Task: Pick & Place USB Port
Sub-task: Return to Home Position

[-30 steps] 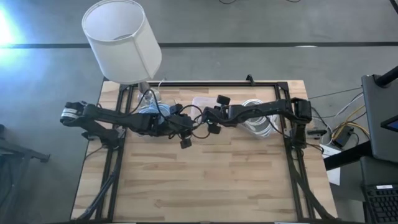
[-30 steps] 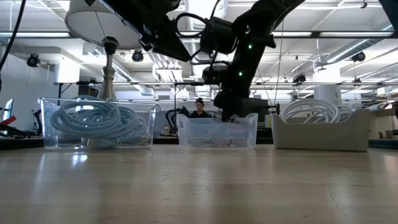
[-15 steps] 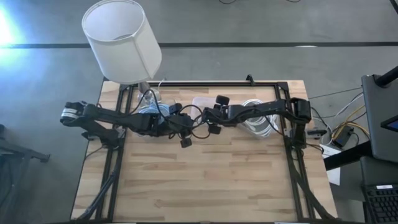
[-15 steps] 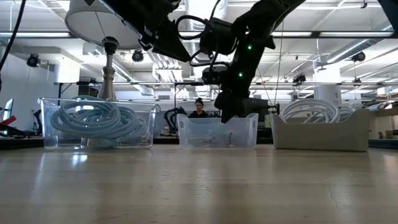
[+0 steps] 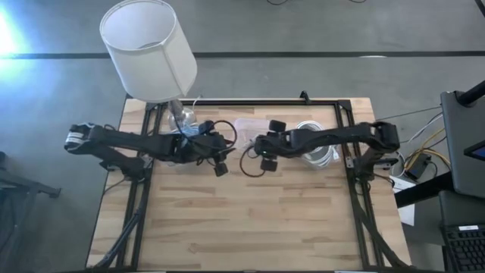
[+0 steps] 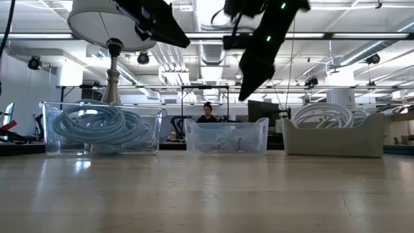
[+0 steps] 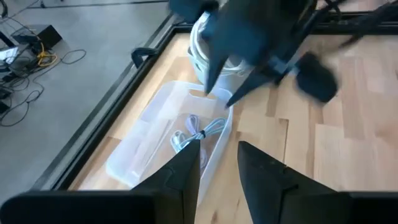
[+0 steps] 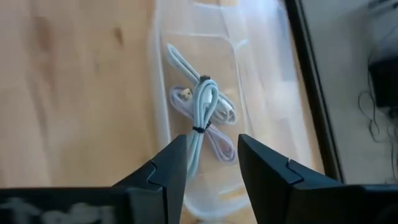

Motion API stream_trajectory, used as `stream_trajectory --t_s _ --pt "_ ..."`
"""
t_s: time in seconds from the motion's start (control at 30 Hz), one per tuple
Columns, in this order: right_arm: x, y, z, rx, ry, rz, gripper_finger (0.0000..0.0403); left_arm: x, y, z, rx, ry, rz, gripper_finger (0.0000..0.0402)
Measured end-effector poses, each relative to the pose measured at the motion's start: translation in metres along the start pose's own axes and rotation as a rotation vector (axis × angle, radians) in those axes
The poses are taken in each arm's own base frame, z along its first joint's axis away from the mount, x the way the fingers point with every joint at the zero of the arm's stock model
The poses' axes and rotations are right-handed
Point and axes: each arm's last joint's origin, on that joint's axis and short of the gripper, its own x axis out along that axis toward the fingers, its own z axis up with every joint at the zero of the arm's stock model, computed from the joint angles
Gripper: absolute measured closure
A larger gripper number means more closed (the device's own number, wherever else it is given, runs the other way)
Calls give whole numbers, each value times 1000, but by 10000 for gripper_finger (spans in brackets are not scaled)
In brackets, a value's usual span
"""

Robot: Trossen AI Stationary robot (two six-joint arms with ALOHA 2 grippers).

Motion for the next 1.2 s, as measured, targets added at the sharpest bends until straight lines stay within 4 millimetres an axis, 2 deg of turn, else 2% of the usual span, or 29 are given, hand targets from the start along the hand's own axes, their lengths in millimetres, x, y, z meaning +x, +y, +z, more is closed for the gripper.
stream_trajectory --t_s 0.17,0.4,0.63,0.83,1.0,1.2 --pt "-43 -1 -13 -11 -93 29 276 -17 8 -4 1 -10 2 291" --pt "-78 -6 -56 49 -272 76 287 -42 21 -36 -47 -147 -4 291" --pt "-87 -13 -108 119 -490 250 289 -65 35 -75 -51 -247 -4 291" --pt "-90 -21 -147 167 -661 281 294 -80 44 -102 -60 -314 -4 291" --pt "-93 -25 -172 220 -843 327 296 -86 48 -119 -100 -411 -5 291" --pt "-90 -25 -195 271 -985 406 295 -87 49 -137 -107 -439 -4 291"
